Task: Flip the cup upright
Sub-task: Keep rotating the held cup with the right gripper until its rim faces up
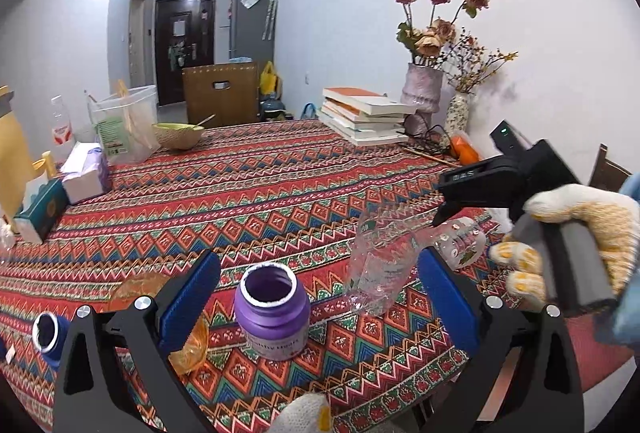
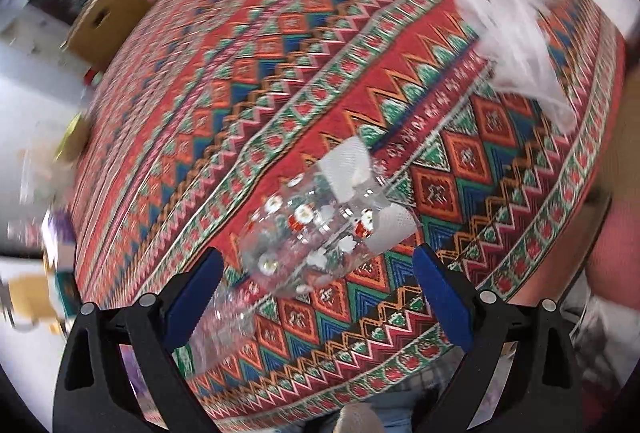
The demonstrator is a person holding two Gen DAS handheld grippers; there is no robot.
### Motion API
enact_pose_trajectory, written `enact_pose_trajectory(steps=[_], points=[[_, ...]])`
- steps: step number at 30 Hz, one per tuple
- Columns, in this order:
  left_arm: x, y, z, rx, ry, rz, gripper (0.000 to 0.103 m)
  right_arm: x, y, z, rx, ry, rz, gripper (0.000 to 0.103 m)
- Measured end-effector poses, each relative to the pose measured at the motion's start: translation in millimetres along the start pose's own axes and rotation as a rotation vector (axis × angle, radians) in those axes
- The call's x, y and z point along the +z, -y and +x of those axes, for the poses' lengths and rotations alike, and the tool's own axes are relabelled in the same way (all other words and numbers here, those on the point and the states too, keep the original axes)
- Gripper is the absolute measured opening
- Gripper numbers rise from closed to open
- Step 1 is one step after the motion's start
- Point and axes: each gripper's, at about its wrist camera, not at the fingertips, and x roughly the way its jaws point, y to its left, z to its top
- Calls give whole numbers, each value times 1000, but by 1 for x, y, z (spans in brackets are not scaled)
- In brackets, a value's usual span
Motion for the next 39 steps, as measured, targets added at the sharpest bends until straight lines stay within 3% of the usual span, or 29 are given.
enact_pose_trajectory(steps=[14,25,39], points=[[0,1,21,-55,-44,-12,96,17,-3,30,-103,-22,55,92],[-4,0,28,-29,-74,-25,96,21,-13,28,-102,-70,-251,75],[-4,9,27,22,-81,-36,96,21,-39,35,-181,-168,-844,74]])
